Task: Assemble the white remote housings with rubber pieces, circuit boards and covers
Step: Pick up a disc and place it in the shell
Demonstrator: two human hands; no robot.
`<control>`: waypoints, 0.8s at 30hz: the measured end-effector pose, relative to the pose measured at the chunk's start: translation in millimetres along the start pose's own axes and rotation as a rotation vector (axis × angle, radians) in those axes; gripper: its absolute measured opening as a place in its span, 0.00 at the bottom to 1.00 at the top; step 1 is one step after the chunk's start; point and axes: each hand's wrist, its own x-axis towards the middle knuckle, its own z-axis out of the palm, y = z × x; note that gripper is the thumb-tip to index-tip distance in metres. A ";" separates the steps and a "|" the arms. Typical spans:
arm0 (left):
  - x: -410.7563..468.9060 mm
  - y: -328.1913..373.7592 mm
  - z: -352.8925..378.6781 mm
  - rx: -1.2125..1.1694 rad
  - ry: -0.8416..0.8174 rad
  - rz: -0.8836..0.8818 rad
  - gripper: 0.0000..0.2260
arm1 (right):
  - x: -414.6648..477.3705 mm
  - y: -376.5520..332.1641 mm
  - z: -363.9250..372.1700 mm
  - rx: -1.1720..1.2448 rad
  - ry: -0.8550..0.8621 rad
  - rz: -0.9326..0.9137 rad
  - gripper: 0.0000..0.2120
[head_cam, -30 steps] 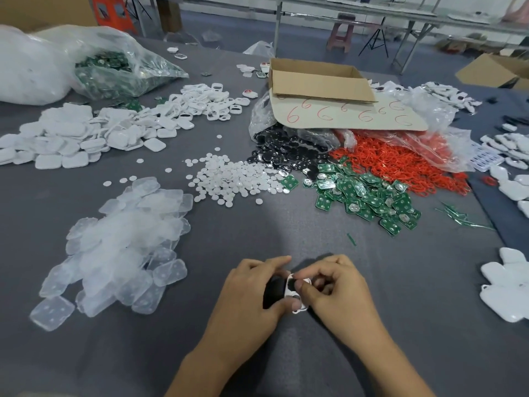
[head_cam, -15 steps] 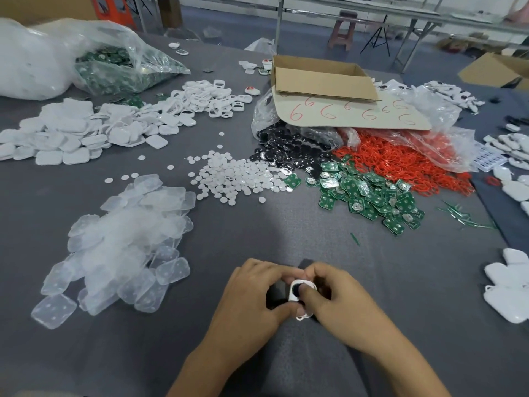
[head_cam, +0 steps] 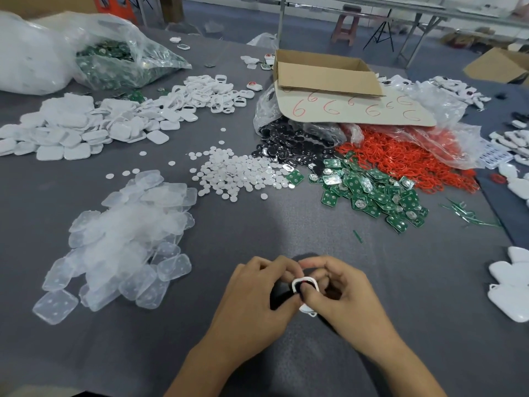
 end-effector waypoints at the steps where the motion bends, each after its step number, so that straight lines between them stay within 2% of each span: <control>1: 0.1 -0.2 -0.1 0.000 -0.003 -0.001 0.11 | 0.0 1.2 -0.8 0.015 0.003 -0.006 0.14; 10: 0.4 1.6 -1.8 -0.124 0.077 -0.055 0.09 | 0.3 3.2 -4.3 0.055 -0.038 -0.048 0.12; 18: 1.2 -3.8 -7.2 -0.214 -0.009 -0.056 0.10 | -0.9 3.0 -12.4 0.338 -0.077 -0.022 0.13; 24: 1.6 0.9 -5.7 -0.236 0.057 -0.063 0.09 | 1.0 5.5 -10.8 0.258 -0.090 -0.019 0.13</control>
